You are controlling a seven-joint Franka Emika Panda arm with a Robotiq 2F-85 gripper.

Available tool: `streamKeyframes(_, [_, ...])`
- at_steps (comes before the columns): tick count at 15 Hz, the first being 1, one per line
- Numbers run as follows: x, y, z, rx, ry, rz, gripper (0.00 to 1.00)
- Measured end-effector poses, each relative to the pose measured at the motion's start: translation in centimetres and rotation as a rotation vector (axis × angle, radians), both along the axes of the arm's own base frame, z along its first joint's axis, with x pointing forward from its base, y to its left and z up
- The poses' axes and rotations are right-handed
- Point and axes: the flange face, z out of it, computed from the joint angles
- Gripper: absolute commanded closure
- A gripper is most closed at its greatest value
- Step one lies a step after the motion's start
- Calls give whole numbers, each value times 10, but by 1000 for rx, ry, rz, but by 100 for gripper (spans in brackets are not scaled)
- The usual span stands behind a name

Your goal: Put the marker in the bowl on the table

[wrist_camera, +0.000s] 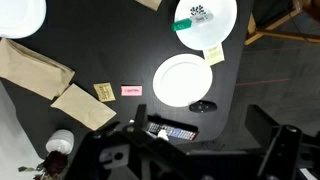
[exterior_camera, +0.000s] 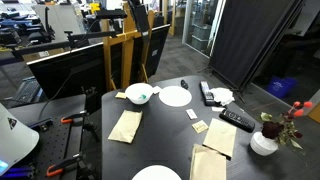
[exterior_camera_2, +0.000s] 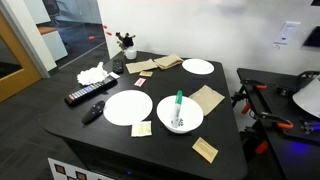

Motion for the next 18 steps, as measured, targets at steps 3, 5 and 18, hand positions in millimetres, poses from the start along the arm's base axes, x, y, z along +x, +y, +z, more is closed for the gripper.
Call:
streamKeyframes(3, [0,0,0,0,0,0,0])
streamKeyframes(5, [0,0,0,0,0,0,0])
streamKeyframes(18, [-39,86,-68,-17,31,-331,0])
